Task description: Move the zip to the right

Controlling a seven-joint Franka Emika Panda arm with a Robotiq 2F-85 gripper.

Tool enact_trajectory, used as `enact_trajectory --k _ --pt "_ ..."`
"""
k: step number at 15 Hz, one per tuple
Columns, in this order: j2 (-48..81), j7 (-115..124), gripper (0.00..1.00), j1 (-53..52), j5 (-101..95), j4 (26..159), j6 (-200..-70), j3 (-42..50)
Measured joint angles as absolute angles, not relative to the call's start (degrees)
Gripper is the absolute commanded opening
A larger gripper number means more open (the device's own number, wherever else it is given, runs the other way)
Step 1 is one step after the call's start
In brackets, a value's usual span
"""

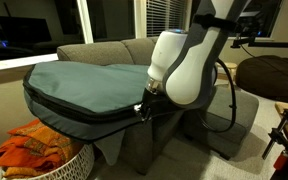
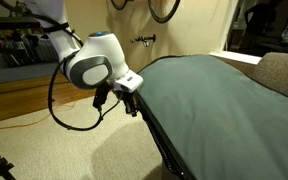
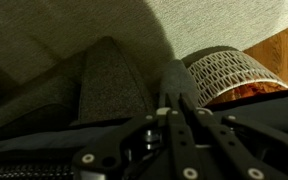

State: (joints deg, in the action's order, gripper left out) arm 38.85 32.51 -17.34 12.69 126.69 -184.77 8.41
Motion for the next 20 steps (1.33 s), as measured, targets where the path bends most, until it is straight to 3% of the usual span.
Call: enact_trajectory --k 20 --pt "37.74 23.53 0.01 2.25 16.04 132.91 -194.14 -4.71"
